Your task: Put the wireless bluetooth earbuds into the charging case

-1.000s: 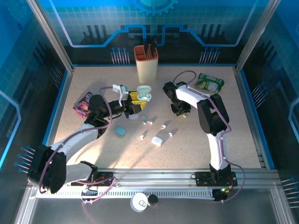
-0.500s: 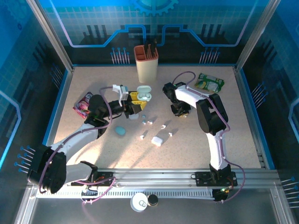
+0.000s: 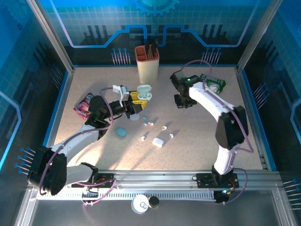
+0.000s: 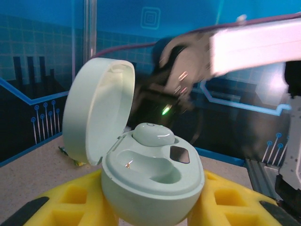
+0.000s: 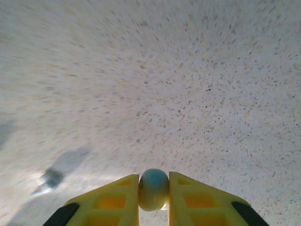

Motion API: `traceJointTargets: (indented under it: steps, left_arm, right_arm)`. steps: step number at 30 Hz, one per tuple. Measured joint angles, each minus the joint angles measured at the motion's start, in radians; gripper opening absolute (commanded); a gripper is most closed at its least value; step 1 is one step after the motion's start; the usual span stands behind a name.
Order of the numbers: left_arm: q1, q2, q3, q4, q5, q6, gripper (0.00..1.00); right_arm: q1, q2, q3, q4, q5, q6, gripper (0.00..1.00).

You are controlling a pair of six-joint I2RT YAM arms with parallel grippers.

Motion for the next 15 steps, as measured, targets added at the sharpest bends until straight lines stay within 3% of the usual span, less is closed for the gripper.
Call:
traceJointTargets:
  steps: [6,15]
  left_arm:
    - [-0.001,0.013,0.001,0.037,-0.061,0.019,0.35]
    - [-0.029,0.081,0.035,0.049,-0.158,0.071,0.35]
  right_arm:
    - [0.0,-0.157,0.076,-0.002,-0.2,-0.007,0.18]
    - [0.05,-0.182,0.24,0.069,-0.544,0.048,0.19]
